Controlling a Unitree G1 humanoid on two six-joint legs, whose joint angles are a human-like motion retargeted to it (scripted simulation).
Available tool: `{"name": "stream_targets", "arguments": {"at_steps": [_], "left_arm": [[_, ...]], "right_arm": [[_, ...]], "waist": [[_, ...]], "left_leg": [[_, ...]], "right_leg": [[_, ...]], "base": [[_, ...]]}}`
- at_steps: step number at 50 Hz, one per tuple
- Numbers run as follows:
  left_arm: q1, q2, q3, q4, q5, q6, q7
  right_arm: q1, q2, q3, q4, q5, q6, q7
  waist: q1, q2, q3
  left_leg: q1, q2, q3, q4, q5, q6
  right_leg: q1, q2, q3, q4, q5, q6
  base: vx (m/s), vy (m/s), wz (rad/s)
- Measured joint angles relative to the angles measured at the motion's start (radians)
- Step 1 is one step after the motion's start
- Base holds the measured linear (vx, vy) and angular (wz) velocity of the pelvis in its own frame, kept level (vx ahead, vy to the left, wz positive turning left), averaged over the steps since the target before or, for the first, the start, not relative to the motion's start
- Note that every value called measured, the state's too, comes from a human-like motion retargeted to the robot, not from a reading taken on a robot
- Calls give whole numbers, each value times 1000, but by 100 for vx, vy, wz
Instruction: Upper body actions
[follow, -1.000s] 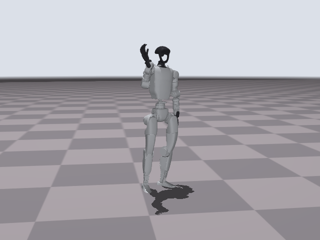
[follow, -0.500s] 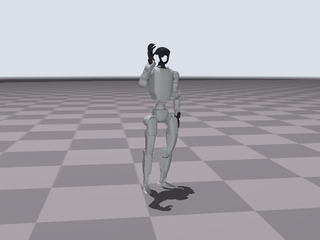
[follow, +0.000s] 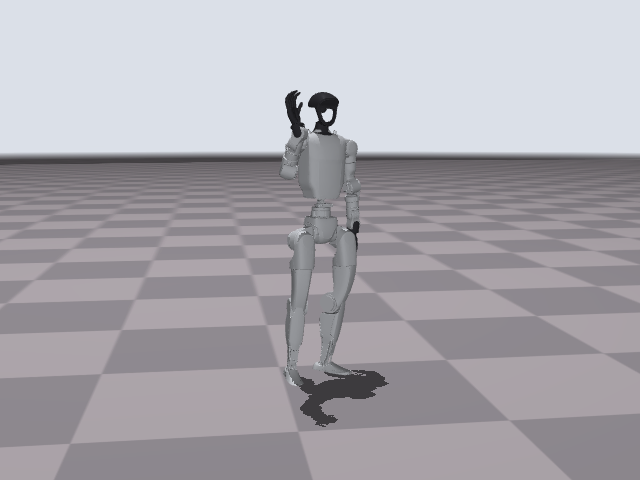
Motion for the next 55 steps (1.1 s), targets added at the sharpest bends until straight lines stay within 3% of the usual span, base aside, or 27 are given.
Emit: {"name": "stream_targets", "arguments": {"at_steps": [10,20,28,34,44,55], "left_arm": [[12,1,-2,8,8,2,-5],[0,3,-6,-4,4,1,-5],[-8,-2,-15,-21,-2,-3,-4],[-8,-8,-17,-23,1,-5,0],[3,-4,-13,-6,4,-1,6],[14,2,-9,9,8,4,7]], "right_arm": [[-49,115,36,86,402,-33,91],[-37,-37,48,-83,-5,-45,-12],[-49,-93,112,-187,-130,-128,-8],[-34,-96,83,-206,-259,-54,-26],[-26,20,23,-74,34,9,-26],[-45,82,-12,7,157,37,-86]], "waist": [[-4,7,0],[-4,7,-3],[-3,4,-9],[-3,4,-8],[-2,0,-9],[-8,0,-10]], "left_leg": [[2,1,4,0,2,-1],[3,0,6,-1,4,-1],[3,0,3,-2,6,0],[4,0,0,-2,9,1],[4,0,-1,-2,12,1],[7,2,5,-3,15,2]], "right_leg": [[0,1,1,-1,0,0],[0,0,1,-1,0,-1],[2,1,-1,-1,-2,-1],[3,2,-3,-1,-3,-1],[5,2,-4,-1,-3,-1],[2,6,4,2,-3,-3]], "base": [[0,0,0],[0,0,0],[0,0,0],[0,0,0],[0,0,0],[0,0,0]]}}
